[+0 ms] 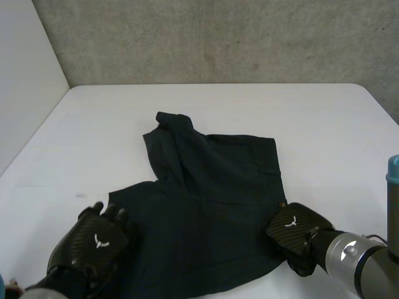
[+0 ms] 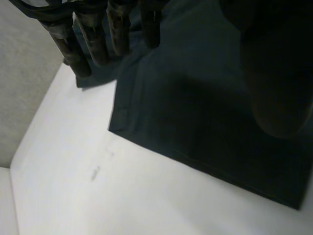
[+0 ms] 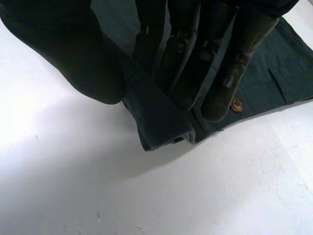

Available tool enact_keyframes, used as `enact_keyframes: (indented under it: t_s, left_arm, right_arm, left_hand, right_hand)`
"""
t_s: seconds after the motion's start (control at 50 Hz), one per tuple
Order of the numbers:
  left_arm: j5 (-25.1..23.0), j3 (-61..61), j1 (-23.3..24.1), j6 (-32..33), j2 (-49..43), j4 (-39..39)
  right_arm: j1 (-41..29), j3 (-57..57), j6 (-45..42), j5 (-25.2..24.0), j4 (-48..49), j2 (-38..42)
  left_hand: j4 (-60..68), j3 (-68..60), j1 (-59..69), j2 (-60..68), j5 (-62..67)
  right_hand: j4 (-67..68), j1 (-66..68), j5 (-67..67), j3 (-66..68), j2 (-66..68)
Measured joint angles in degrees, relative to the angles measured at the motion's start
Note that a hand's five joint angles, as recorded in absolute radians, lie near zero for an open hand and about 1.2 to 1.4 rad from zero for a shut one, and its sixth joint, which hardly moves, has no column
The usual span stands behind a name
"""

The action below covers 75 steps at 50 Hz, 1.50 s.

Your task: Fold the shorts.

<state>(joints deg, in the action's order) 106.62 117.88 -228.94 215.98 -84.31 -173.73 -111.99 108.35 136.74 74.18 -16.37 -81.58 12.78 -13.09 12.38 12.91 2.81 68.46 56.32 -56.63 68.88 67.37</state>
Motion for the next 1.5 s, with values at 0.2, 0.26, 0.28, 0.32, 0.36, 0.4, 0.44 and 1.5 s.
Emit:
enact_keyframes:
  t_s: [0.2, 0.26, 0.28, 0.32, 0.36, 0.4, 0.44, 1.5]
  left_arm:
    - [-8.40, -9.92, -9.18, 0.60, -3.54, -12.61]
    - [-17.26, -13.00, -14.99, 0.33, -8.13, -19.81]
    - [-20.10, -13.98, -16.63, 0.14, -10.00, -21.69]
    - [-25.22, -16.08, -19.31, -0.42, -13.95, -24.68]
    - [-29.64, -18.74, -21.30, -1.24, -18.49, -26.76]
    - [-33.23, -22.50, -22.60, -2.39, -23.98, -27.93]
    - [-35.55, -26.60, -23.26, -3.59, -29.39, -28.30]
    - [-33.48, -46.72, -23.24, -3.91, -51.08, -19.45]
  right_arm:
    - [1.47, 3.96, 0.32, 0.02, 8.43, 0.50]
    - [1.60, 4.26, 0.60, -0.09, 9.56, 0.53]
    - [1.57, 4.33, 0.65, -0.11, 9.77, 0.54]
    - [1.47, 4.54, 0.74, -0.13, 10.26, 0.56]
    - [1.33, 4.82, 0.80, -0.12, 10.90, 0.60]
    - [1.20, 5.13, 0.82, -0.09, 11.67, 0.69]
    - [1.11, 5.41, 0.83, -0.03, 12.51, 0.88]
    - [1.34, 5.91, 0.80, 0.26, 14.88, 5.22]
  left_hand:
    - [-0.32, 0.18, 0.05, -0.51, -0.02]
    - [5.26, -4.73, 6.05, 5.00, 5.22]
    - [5.53, -4.98, 6.25, 5.29, 5.49]
    - [7.95, -7.60, 8.57, 7.81, 7.97]
    - [9.55, -9.16, 10.04, 9.34, 9.64]
    - [9.77, -9.38, 10.20, 9.57, 9.89]
    - [11.46, -11.06, 11.68, 11.25, 11.62]
    - [35.72, -35.60, 33.95, 35.05, 35.92]
  right_hand:
    - [0.00, 0.00, 0.00, 0.00, 0.00]
    - [0.00, 0.00, 0.00, 0.00, 0.00]
    - [0.00, 0.00, 0.00, 0.00, 0.00]
    - [0.00, 0.00, 0.00, 0.00, 0.00]
    - [0.00, 0.00, 0.00, 0.00, 0.00]
    - [0.00, 0.00, 0.00, 0.00, 0.00]
    - [0.00, 0.00, 0.00, 0.00, 0.00]
    - [0.00, 0.03, 0.00, 0.00, 0.00]
